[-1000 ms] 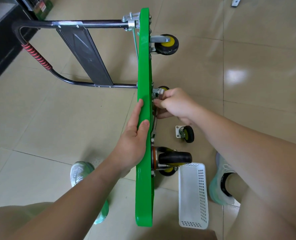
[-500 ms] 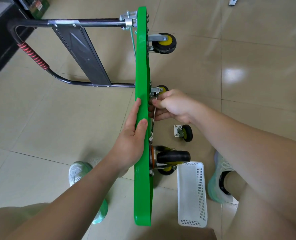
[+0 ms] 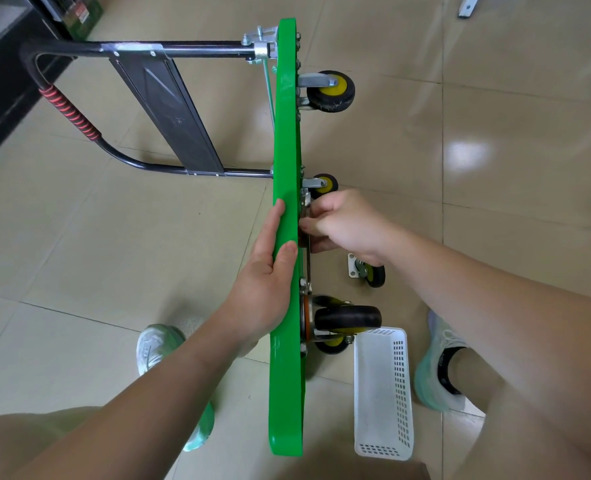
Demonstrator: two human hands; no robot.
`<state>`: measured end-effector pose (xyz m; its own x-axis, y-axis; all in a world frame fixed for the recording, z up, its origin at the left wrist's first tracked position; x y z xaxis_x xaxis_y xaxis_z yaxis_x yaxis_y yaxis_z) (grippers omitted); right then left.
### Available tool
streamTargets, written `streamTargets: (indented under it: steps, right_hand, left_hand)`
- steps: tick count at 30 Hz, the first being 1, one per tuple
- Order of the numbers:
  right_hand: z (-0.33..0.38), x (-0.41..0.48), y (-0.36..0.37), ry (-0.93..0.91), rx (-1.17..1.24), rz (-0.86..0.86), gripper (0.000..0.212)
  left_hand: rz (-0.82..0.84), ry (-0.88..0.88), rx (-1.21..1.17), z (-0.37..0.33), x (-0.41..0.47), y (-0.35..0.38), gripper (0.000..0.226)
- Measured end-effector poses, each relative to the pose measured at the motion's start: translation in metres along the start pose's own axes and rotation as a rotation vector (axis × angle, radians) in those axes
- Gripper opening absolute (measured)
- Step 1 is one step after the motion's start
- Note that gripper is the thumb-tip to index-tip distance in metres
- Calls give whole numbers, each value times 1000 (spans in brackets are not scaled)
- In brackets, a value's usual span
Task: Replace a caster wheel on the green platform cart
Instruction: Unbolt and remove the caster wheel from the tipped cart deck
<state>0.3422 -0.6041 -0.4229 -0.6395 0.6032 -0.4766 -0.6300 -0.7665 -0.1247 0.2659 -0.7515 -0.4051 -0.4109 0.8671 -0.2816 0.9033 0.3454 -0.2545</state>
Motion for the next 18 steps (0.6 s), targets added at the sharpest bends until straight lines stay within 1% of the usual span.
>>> streamTargets:
  steps: [2,4,6,9,18]
  right_hand:
    - [0,-6,3,-47,-64,-4,15]
    - [0,-9,0,-53,-2,-57,14]
    - [2,-9,-9,-52,50,-106,9]
    - [4,-8,-16,-38,109,-102,6]
    - [-4,4,-13,26,193,-95,9]
  left_hand:
    - [-11,2,-7,-1,0,0,56]
    - [-20,14,-6,-3,-1,0,56]
    - [-19,16,1,-4,-2,0,56]
    - [-9,0,-13,-4,-3,1,55]
    - [-10,-4,-11,-7,-3,2,56]
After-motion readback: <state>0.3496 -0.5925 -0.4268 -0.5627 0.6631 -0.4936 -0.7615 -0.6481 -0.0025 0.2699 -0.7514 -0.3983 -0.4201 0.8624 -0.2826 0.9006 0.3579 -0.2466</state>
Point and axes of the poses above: each hand's wrist, its own x-axis towards the middle knuckle, its own y-axis out of the palm, z = x × y, the point moved 4 cm from there along x, towards the middle knuckle, and after that the axes turned 1 degree about y, right-handed, at the moved point
